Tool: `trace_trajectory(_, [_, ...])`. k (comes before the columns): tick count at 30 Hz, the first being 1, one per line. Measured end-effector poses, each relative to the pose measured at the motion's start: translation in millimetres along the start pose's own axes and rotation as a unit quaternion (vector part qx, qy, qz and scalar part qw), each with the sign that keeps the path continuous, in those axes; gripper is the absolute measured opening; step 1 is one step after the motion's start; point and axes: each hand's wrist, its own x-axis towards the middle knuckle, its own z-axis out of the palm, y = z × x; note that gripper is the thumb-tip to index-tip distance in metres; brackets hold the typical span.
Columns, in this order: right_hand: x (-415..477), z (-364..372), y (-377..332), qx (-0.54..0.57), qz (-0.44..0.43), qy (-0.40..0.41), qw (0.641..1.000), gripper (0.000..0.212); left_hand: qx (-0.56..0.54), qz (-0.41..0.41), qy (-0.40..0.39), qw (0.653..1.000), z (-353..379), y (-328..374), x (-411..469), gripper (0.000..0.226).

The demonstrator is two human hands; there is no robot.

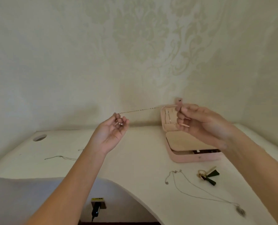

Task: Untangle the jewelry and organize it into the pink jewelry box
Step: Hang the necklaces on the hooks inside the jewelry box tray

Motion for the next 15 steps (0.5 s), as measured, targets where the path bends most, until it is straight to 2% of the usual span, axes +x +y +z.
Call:
trace_trajectory(4, [13,-37,-45,0.008,-0.064,0.052,0.997,0.014,0.160,-0.001,-0.027,0.987,19,-41,14,0.022])
trace_trajectory(6, [27,-54,-66,-0.040,-0.091,0.090,0.991,0.015,0.279,0.032,-0.037,0.959,32,-67,24,0.022])
trace_trajectory(9, [44,-77,-91,-0.177,-0.063,0.109,0.976,0.014,0.440,0.112,-0.045,0.890,47,-99,43,0.020])
trace_trajectory(12, [53,-89,-111,-0.301,0.027,0.055,0.952,0.026,0.546,0.168,-0.070,0.818,59,-117,64,0.021])
trace_trajectory(15, [67,-98,-126,-0.349,0.031,0.064,0.934,0.021,0.627,0.208,-0.071,0.747,71,-129,84,0.013])
